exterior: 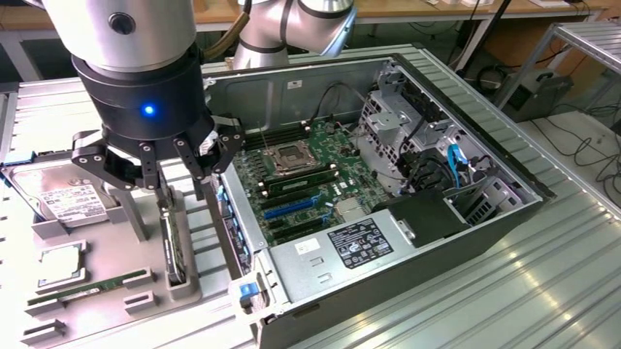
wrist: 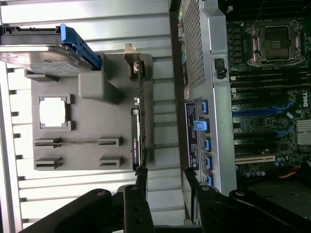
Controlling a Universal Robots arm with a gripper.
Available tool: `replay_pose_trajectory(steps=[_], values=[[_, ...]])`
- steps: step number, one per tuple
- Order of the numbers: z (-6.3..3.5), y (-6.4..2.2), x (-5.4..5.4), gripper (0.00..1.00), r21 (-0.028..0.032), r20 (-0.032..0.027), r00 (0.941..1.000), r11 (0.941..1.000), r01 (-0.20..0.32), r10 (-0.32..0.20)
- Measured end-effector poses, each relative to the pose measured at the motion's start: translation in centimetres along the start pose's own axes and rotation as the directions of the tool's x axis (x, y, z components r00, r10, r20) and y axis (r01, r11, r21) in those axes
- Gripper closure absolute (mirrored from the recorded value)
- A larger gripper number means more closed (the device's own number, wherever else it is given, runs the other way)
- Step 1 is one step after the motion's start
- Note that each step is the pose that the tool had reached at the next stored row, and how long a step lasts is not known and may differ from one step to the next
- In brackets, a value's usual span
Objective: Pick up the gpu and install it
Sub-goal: 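Pick up the gpu and move the gpu toward the slot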
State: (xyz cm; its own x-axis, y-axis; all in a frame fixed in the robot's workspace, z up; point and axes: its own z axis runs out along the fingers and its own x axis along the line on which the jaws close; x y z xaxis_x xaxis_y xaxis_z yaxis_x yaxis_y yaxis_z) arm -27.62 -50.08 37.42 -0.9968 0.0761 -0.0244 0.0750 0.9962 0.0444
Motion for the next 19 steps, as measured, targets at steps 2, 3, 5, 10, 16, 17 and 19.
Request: replay_pose_trajectory(steps=[2, 3, 5, 10, 16, 17, 19], values=[[0.07, 0.0, 0.0, 0.58, 0.0, 0.0, 1.0, 1.0, 0.0, 0.0], [0.1, 0.0, 0.0, 0.58, 0.0, 0.0, 1.0, 1.0, 0.0, 0.0], [0.17, -0.01, 0.01, 0.58, 0.0001, -0.0001, 1.0, 1.0, 0.0, 0.0], [0.32, -0.01, 0.01, 0.58, 0.0, 0.0, 1.0, 1.0, 0.0, 0.0], [0.51, -0.02, 0.01, 0.58, 0.0001, 0.0, 1.0, 1.0, 0.0, 0.0], [0.54, -0.02, 0.01, 0.58, 0.0, 0.0, 1.0, 1.0, 0.0, 0.0], [0.59, -0.03, 0.01, 0.58, 0.0001, -0.0001, 1.0, 1.0, 0.0, 0.0]])
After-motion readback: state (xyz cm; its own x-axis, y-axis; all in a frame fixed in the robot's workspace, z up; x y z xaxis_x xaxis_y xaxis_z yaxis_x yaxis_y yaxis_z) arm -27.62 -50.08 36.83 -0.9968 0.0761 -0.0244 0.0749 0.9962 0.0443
